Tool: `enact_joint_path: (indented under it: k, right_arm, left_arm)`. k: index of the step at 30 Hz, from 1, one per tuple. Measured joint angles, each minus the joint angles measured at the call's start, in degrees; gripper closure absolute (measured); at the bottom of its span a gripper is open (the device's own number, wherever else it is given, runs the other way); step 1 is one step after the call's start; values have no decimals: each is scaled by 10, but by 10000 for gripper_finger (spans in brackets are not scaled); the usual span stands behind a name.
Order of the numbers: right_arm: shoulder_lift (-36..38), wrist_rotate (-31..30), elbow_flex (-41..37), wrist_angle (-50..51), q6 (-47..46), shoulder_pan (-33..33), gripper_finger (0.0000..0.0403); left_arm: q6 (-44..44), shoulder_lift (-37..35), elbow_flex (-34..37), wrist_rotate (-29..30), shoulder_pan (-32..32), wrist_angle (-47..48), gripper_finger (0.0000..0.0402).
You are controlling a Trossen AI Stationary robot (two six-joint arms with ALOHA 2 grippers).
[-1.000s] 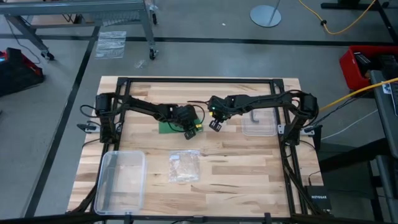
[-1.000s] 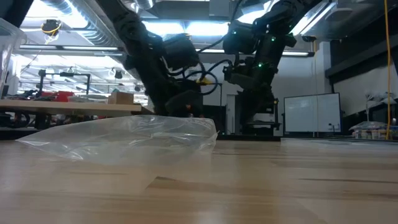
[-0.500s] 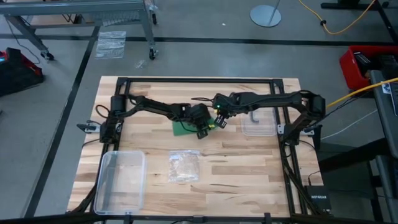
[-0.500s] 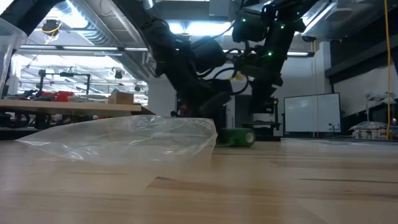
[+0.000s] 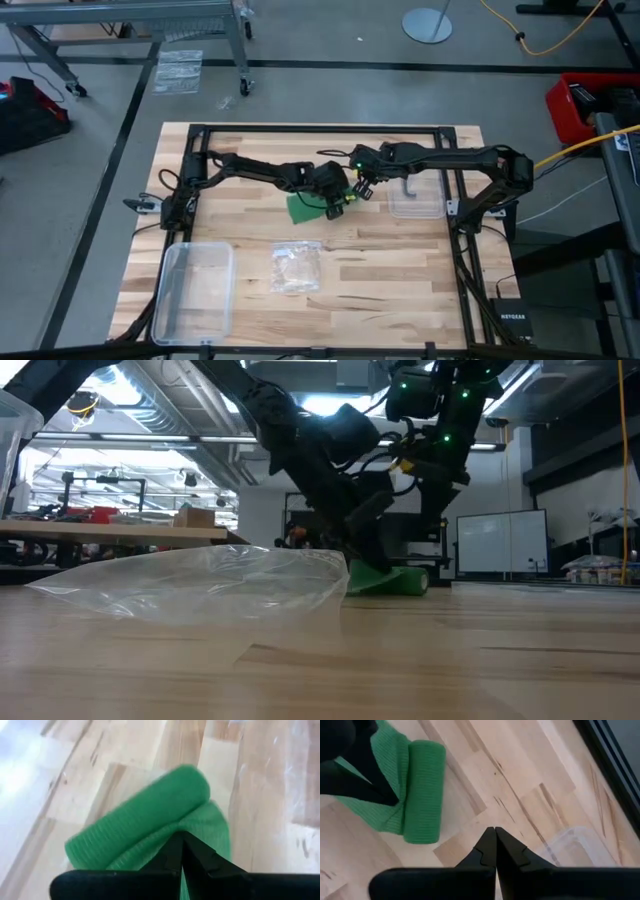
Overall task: Roll bandage
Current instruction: Roll the bandage
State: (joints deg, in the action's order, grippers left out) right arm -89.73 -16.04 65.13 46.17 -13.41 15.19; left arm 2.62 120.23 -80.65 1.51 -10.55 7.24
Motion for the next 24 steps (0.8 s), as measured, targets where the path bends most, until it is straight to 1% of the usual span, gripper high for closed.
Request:
enact_joint_path:
  k: [6,12,16,20,24]
  right_arm:
    - [45,7,0,11,2,7,403]
    - [139,6,0,21,2,7,403]
    - [204,3,-4,15,3,7,403]
    - [272,2,-34,2,4,7,403]
    - [351,8,-96,-34,-14,7,403]
  left_arm:
    - [-2,0,-11,0,0,-1,401]
    - [-10,-1,-11,0,0,2,401]
    - [-10,-1,-12,0,0,32,401]
    - [1,-1,-12,0,-1,64,401]
    - [2,-1,-11,0,0,83,401]
